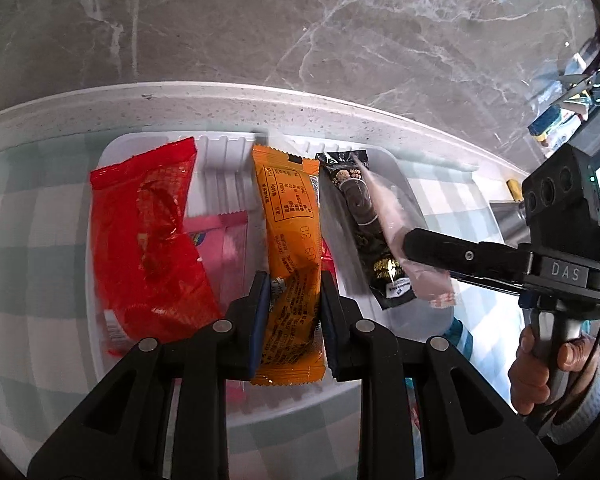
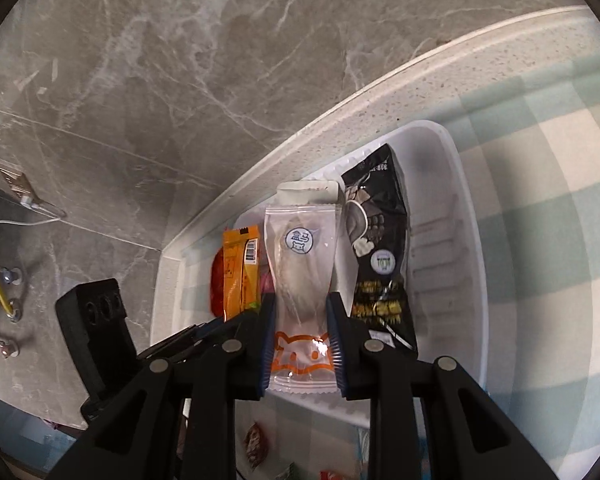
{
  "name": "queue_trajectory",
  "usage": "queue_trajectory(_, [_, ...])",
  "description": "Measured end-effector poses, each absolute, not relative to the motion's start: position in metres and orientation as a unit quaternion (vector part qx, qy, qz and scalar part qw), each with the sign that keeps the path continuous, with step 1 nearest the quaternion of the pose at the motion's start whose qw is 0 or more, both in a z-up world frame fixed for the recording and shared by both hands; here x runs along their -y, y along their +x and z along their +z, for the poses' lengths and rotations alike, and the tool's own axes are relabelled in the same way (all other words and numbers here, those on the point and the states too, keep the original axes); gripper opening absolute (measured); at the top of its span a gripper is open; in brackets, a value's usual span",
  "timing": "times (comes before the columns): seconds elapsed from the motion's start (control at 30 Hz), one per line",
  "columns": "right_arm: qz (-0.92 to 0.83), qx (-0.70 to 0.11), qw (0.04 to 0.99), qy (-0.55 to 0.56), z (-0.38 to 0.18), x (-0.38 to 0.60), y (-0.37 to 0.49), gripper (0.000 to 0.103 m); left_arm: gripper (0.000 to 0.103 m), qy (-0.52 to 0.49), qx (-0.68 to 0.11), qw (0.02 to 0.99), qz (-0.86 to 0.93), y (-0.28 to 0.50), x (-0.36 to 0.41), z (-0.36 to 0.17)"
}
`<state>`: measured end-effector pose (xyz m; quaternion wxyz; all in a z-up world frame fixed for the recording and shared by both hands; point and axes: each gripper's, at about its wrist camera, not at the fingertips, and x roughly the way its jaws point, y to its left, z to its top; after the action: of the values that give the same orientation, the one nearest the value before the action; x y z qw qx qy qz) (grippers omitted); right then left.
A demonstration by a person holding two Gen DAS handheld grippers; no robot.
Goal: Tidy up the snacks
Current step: 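Carry both packs to the white tray and open both tools to release them, then move both tools back toward the remaining snacks on the cloth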
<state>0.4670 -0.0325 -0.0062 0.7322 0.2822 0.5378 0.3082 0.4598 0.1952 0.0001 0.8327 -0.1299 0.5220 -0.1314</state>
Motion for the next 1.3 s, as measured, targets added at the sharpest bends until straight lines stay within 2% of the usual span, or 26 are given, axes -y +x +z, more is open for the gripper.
queue_trajectory(0.13, [0.301,-0.537,0.745,0.258,-0.007,0.028,0.468,0.032,0.025,-0.104,-0.524,0.836,-0.124,0.466,-0.186,-0.005])
queue_trajectory(0.2, [0.301,-0.533,0.75,0.25,-0.005,0.028,0.466,0.035,0.029,-0.103,-0.523,0.837,-0.12,0.467,-0.185,-0.008])
queue_trajectory(0.27, [0.3,-0.53,0.755,0.244,-0.003,0.03,0.463,0.041,0.045,-0.104,-0.52,0.839,-0.119,0.466,-0.185,-0.008])
queue_trajectory(0.6, [0.303,-0.51,0.77,0.233,0.019,0.049,0.43,0.042,0.046,-0.109,-0.501,0.851,-0.114,0.443,-0.18,0.008])
queue_trajectory(1.0, [0.284,-0.498,0.791,0.214,0.036,0.074,0.376,0.049,0.046,-0.113,-0.492,0.856,-0.107,0.361,-0.2,0.036])
queue_trajectory(1.3, [0.265,-0.508,0.783,0.239,0.026,0.097,0.34,0.054,0.047,-0.119,-0.508,0.849,-0.088,0.303,-0.217,0.029])
